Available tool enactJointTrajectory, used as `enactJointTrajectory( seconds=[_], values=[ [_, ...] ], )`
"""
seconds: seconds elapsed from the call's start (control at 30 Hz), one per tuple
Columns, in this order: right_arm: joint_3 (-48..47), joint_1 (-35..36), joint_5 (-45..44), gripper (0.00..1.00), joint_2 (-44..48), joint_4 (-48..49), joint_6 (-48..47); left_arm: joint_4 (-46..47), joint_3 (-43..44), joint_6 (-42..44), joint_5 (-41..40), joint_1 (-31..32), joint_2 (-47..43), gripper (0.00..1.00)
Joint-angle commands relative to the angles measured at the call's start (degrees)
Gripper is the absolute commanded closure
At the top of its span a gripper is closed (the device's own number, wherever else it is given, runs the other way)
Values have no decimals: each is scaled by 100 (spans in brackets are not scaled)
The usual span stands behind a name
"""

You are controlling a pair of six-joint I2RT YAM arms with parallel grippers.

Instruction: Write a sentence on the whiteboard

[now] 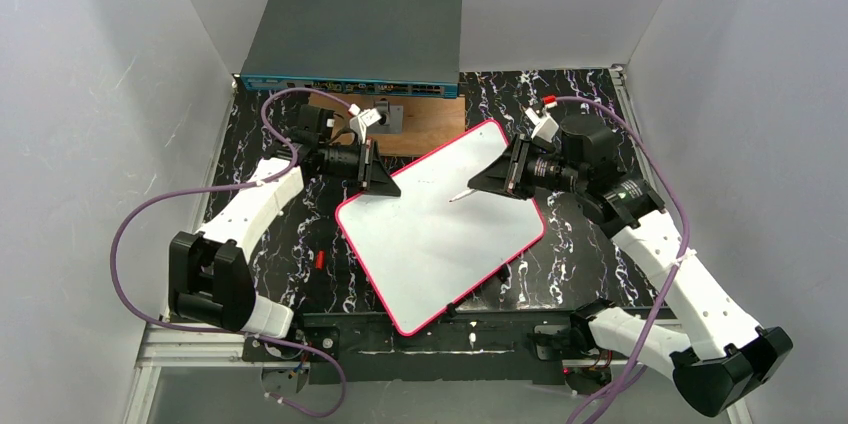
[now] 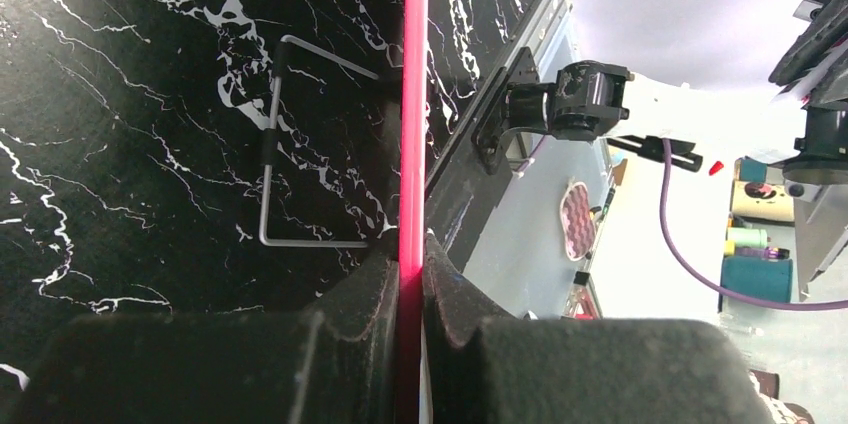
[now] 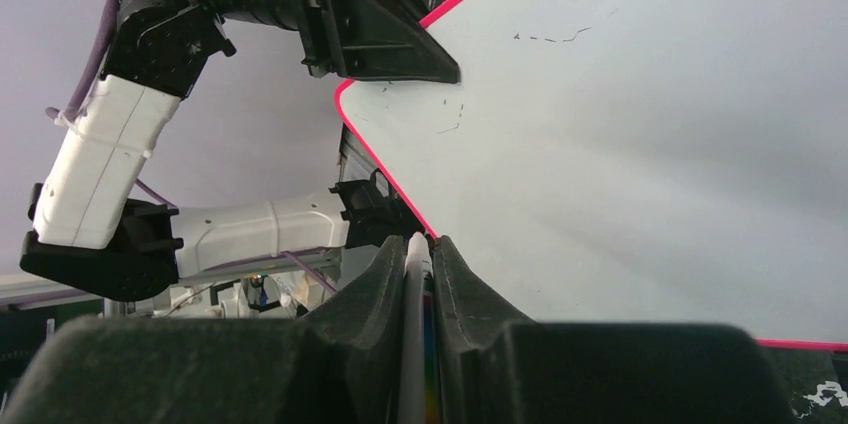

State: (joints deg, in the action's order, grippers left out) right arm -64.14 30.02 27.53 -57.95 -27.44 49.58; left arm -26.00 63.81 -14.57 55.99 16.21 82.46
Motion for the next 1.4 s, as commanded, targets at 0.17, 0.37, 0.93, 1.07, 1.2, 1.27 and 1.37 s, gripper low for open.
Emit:
enactJointTrajectory(
  seconds=[0.17, 0.37, 0.93, 1.07, 1.2, 1.27, 1.37],
  values=[
    [114, 48, -194, 99, 314, 196, -179, -1486, 794, 1775, -1381, 562, 108, 100],
    [268, 48, -262, 99, 439, 336, -186, -1445, 833, 1793, -1796, 741, 90, 100],
    [1097, 1816, -2613, 99, 224, 2921, -1073, -753, 507, 1744, -3545, 1334, -454, 100],
    [1430, 2011, -2647, 99, 142, 3408, -1268, -753, 345, 1937, -3656, 1395, -575, 100],
    [1471, 2350, -2638, 99, 4, 3436, -1643, -771, 142, 2032, -3795, 1485, -724, 100],
    [1525, 2563, -2598, 99, -14, 3582, -1808, -790, 127, 2033, -3854, 1493, -731, 100],
    [1618, 2763, -2552, 99, -4, 3746, -1928, -835, 196, 2036, -3884, 1499, -655, 100]
  ],
)
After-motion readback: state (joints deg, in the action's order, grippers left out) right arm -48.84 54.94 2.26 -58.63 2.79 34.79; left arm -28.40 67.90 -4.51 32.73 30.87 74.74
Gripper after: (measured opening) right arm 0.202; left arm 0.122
